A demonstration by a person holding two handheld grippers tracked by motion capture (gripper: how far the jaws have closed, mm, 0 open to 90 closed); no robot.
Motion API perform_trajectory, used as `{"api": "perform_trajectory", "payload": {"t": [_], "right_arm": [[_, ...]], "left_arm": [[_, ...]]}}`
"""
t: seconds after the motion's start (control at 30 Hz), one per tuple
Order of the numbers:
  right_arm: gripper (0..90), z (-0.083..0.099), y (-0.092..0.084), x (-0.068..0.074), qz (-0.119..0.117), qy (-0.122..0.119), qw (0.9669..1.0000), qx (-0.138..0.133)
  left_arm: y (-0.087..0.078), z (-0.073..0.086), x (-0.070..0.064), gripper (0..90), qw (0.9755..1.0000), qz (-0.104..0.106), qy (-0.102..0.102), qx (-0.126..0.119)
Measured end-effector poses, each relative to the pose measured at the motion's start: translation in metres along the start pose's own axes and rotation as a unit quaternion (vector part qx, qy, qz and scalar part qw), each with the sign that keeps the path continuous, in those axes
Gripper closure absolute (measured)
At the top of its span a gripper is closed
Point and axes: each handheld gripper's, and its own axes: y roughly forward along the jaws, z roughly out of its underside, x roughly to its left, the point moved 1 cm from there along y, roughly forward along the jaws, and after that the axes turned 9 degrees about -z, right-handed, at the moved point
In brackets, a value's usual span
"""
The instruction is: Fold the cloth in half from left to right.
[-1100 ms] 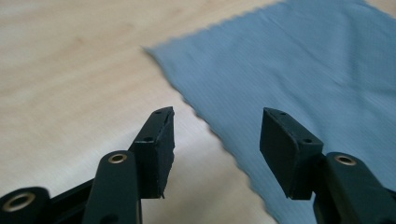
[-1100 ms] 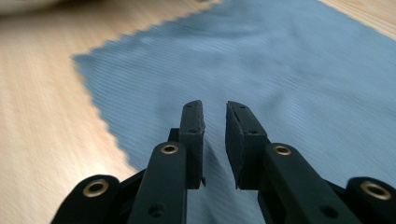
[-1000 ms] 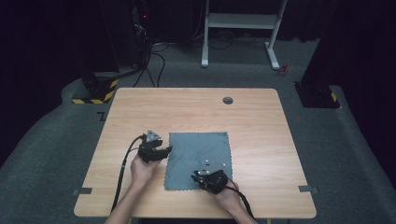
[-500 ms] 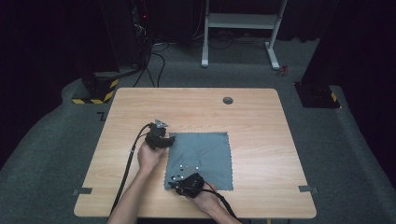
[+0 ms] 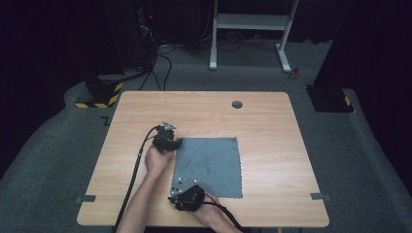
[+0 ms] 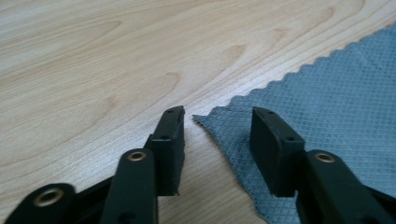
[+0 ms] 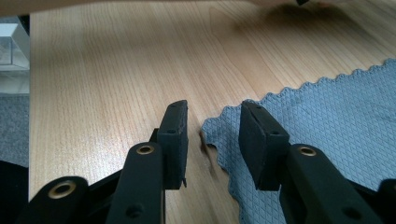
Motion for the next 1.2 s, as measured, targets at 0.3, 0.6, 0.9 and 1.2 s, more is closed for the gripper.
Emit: {"api": "perform_trajectory", "payload": {"t": [0.3, 0.6, 0.9, 1.2], "right_arm": [[82.0, 0.0, 0.0, 0.003, 0.013, -0.012, 0.9998, 0.003], [90.0, 0.0, 0.001, 0.006, 0.042, -0.027, 0.9988, 0.004], [90.0, -0.002, -0.009, 0.002, 0.033, -0.013, 0.9993, -0.016], [90.0, -0.007, -0.016, 0.003, 0.031, -0.016, 0.9992, -0.021]], "left_arm": [[0.001, -0.001, -0.002, 78.4, 0.9999, 0.011, -0.008, -0.008], [0.003, -0.001, 0.004, 89.5, 0.9992, 0.034, -0.02, -0.007], [-0.006, -0.005, 0.011, 89.8, 0.9971, 0.055, -0.044, -0.027], [-0.007, -0.006, 0.017, 89.8, 0.9957, 0.068, -0.054, -0.033]]}}
